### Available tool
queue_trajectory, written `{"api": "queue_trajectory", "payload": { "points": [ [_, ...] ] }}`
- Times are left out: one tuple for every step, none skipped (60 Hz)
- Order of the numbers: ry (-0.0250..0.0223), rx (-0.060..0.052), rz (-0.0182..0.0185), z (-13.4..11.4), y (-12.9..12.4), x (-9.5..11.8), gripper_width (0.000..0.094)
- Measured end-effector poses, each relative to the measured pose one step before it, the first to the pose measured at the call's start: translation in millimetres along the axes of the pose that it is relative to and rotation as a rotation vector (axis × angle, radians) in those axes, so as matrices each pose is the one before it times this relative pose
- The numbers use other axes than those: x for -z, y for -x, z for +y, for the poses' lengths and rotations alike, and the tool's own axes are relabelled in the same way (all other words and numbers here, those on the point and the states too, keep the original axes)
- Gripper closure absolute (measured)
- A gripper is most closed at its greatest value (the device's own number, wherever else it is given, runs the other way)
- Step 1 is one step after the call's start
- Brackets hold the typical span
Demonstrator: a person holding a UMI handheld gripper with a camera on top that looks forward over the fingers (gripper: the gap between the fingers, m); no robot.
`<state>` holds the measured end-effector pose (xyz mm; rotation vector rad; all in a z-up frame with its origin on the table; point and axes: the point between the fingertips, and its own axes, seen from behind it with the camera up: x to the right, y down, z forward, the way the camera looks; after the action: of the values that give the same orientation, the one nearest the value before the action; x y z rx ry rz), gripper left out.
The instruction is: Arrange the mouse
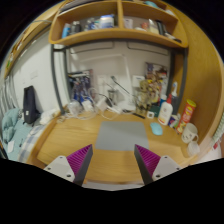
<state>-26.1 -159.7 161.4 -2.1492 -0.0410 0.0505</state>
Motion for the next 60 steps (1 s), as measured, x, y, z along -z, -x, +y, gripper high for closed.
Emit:
{"api": "queue_trajectory", "payload": {
  "points": [
    [0.01178, -0.0087, 0.00923, 3.55, -13.32, -4.50, 0.0089],
    [0.00163, -0.0072, 0.01297, 4.97, -10.99, -5.95, 0.0090],
    [0.00854, -0.0080, 0.01022, 1.83, -12.28, -4.51, 0.0090],
    [0.00074, -0.0053, 0.01353, 4.51, -10.59, -6.13, 0.0091],
    [0.00549, -0.0052, 0.01186, 2.72, -11.27, -5.84, 0.0092],
    [0.00590, -0.0044, 0.01270, 2.80, -11.15, -5.19, 0.0094],
    [0.00705, -0.0037, 0.01329, 2.68, -11.43, -5.81, 0.0095],
    [0.00727, -0.0031, 0.01271, 2.57, -10.24, -5.87, 0.0095],
    [0.00702, -0.0031, 0.01102, 2.21, -10.07, -6.02, 0.0098],
    [0.00565, -0.0029, 0.01016, 1.68, -9.44, -5.77, 0.0100],
    [0.00469, -0.0026, 0.01008, 1.39, -9.33, -5.99, 0.0105],
    [0.00487, -0.0021, 0.00959, 1.30, -9.13, -6.37, 0.0108],
    [0.00569, -0.0015, 0.00939, 1.43, -8.49, -6.72, 0.0113],
    [0.00535, -0.0013, 0.00868, 0.91, -8.18, -7.05, 0.0112],
    [0.00516, 0.0001, 0.00708, 0.55, -7.44, -7.30, 0.0114],
    [0.00523, -0.0004, 0.00555, 0.36, -6.96, -7.22, 0.0114],
    [0.00518, -0.0013, 0.00383, 0.09, -6.20, -7.15, 0.0111],
    [0.00464, -0.0008, 0.00270, -0.26, -5.66, -7.18, 0.0111],
    [0.00313, 0.0002, 0.00135, -0.60, -4.93, -7.70, 0.0111],
    [0.00322, 0.0009, 0.00049, -1.02, -4.41, -7.73, 0.0111],
    [0.00295, 0.0024, -0.00012, -0.90, -4.47, -7.83, 0.0113],
    [0.00276, 0.0031, 0.00000, -1.17, -3.90, -7.64, 0.0112],
    [0.00224, 0.0037, 0.00047, -1.66, -3.71, -7.87, 0.0110],
    [0.00154, 0.0042, -0.00027, -1.95, -3.45, -7.74, 0.0108],
    [0.00034, 0.0037, -0.00054, -2.36, -2.73, -7.70, 0.0110],
    [-0.00053, 0.0040, -0.00185, -2.61, -2.35, -7.65, 0.0109],
    [-0.00140, 0.0049, -0.00209, -2.86, -2.20, -7.63, 0.0110],
    [-0.00151, 0.0057, -0.00178, -2.97, -2.47, -7.90, 0.0109],
    [-0.00017, 0.0059, -0.00071, -2.62, -2.47, -7.65, 0.0108],
    [0.00127, 0.0056, -0.00033, -2.07, -2.35, -7.58, 0.0107],
    [0.00308, 0.0053, -0.00178, -2.35, -2.68, -7.40, 0.0111],
    [0.00176, 0.0038, -0.00195, -2.11, -1.57, -7.00, 0.0110],
    [0.00140, 0.0021, -0.00376, -2.05, -1.06, -7.11, 0.0112],
    [0.00139, 0.0007, -0.00458, -2.10, -0.99, -6.55, 0.0113],
    [0.00081, -0.0001, -0.00312, -1.80, -0.45, -6.43, 0.0112],
    [0.00346, 0.0000, -0.00486, -1.77, -1.26, -6.17, 0.0110],
    [0.00085, 0.0001, -0.00147, -1.61, -0.61, -5.98, 0.0106],
    [0.00152, 0.0010, -0.00217, -1.73, -1.25, -5.63, 0.0104],
    [0.00125, 0.0015, -0.00163, -1.93, -0.98, -5.36, 0.0105],
    [0.00124, 0.0023, -0.00193, -1.50, -0.85, -5.37, 0.0104],
    [0.00104, 0.0023, -0.00227, -1.59, -0.83, -4.98, 0.0105],
    [0.00023, 0.0016, -0.00142, -1.72, -0.92, -4.41, 0.0101],
    [-0.00054, 0.0009, -0.00198, -1.89, -0.60, -4.12, 0.0105],
    [-0.00085, 0.0003, -0.00238, -2.02, -0.23, -3.43, 0.0116],
    [-0.00145, -0.0005, -0.00311, -1.78, 0.07, -3.43, 0.0126],
    [-0.00197, -0.0014, -0.00331, -1.64, 0.04, -3.17, 0.0138],
    [-0.00012, -0.0014, -0.00534, -1.39, 0.00, -3.19, 0.0152],
    [-0.00053, -0.0018, -0.00468, -0.91, 0.80, -3.02, 0.0162],
    [0.00197, 0.0012, -0.00849, 0.22, 0.07, -2.89, 0.0170],
    [0.00479, -0.0008, -0.00649, 0.49, 1.10, -2.51, 0.0180],
    [-0.00444, -0.0043, -0.01147, -1.98, 2.02, -1.91, 0.0202],
    [-0.00353, -0.0058, -0.00692, -1.59, 0.95, -2.09, 0.0227],
    [0.00218, -0.0031, -0.00499, -0.10, 0.63, -1.74, 0.0220],
    [-0.00157, -0.0043, -0.00775, -1.07, 1.39, -1.44, 0.0264],
    [0.00000, -0.0035, -0.00329, -0.61, 0.42, -1.18, 0.0290],
    [0.00037, -0.0004, 0.00030, -1.61, -1.25, -1.02, 0.0304],
    [-0.00123, 0.0014, 0.00293, -0.33, -0.29, -0.40, 0.0356],
    [-0.00118, 0.0021, 0.00283, -0.32, -0.04, -0.16, 0.0355],
    [-0.00331, 0.0013, -0.00268, -0.63, 0.88, -0.29, 0.0410],
    [0.00040, 0.0021, 0.00057, 0.47, 0.21, -0.13, 0.0414]
  ]
}}
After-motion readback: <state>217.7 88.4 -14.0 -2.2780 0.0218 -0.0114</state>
